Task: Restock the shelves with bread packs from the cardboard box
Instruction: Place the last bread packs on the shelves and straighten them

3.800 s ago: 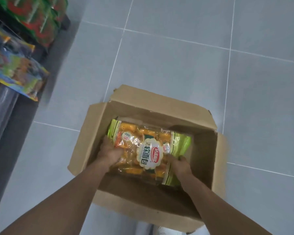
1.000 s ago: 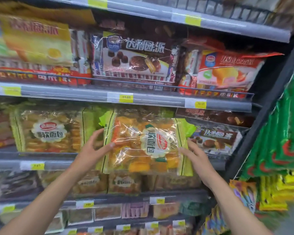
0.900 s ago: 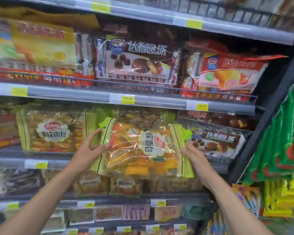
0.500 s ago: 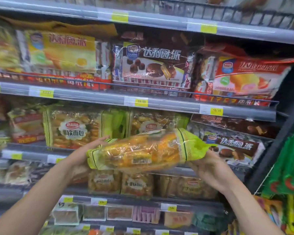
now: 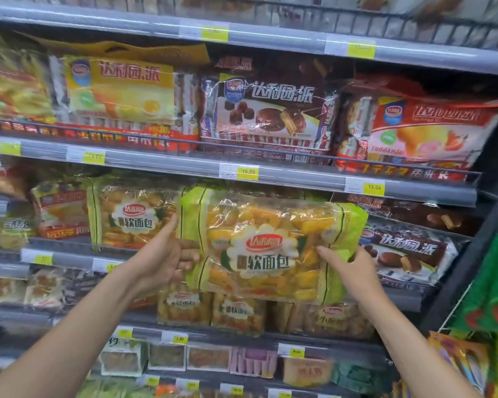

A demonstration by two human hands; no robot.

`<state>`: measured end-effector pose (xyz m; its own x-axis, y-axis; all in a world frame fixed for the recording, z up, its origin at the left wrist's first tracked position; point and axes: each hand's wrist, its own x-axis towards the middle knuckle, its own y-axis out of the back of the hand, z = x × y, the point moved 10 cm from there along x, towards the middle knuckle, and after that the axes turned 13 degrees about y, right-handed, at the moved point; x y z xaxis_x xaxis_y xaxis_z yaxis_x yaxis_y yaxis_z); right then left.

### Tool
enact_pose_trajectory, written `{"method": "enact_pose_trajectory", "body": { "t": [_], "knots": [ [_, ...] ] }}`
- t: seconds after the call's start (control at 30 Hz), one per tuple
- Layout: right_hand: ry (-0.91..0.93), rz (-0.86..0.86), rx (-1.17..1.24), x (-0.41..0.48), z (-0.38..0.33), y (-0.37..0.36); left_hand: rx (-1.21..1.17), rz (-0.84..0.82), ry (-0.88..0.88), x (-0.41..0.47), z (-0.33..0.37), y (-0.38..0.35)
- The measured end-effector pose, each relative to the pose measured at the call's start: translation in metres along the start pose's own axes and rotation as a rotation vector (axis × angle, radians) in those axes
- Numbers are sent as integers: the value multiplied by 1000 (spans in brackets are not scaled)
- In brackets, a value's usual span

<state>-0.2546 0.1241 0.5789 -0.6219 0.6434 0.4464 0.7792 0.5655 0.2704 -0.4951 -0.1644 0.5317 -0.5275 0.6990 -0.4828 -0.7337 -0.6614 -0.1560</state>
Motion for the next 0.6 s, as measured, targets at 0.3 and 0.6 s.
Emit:
{"method": "enact_pose_trajectory", "body": {
  "t": [0.3, 0.6],
  "knots": [
    [-103, 58, 114, -11, 33, -10, 637, 343, -268, -20, 22, -15],
    [-231, -123, 236, -28, 61, -24, 302, 283, -135, 10, -32, -20]
  ]
}}
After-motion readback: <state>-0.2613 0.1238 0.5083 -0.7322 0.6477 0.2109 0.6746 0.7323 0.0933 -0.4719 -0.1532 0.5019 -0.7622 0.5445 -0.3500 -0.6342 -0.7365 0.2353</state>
